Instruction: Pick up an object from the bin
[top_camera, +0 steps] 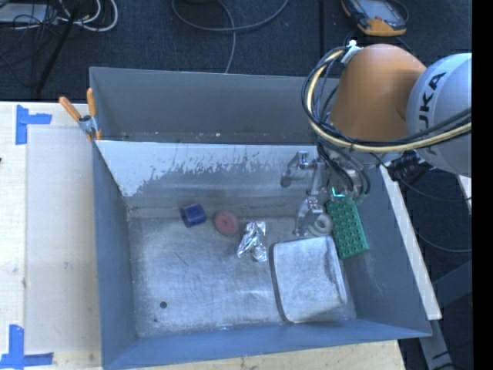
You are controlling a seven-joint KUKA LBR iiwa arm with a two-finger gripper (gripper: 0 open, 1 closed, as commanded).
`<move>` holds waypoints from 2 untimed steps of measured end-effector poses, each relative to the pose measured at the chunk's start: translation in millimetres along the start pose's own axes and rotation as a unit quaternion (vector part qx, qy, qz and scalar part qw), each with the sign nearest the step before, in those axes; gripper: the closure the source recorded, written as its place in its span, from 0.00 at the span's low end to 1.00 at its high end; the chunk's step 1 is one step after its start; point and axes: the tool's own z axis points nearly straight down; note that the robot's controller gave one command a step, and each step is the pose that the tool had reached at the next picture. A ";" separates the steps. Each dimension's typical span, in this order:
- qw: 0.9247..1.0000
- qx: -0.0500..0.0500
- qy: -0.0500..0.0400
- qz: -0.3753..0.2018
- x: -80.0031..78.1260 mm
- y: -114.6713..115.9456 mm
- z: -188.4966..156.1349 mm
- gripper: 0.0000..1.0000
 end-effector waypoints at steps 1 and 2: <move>1.000 0.000 0.000 0.024 5.4 21.9 130.1 0.00; 1.000 0.000 -0.003 0.024 3.5 21.6 125.2 1.00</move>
Offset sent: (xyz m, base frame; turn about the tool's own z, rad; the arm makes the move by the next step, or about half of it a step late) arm -0.0043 0.0207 -0.1245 0.0502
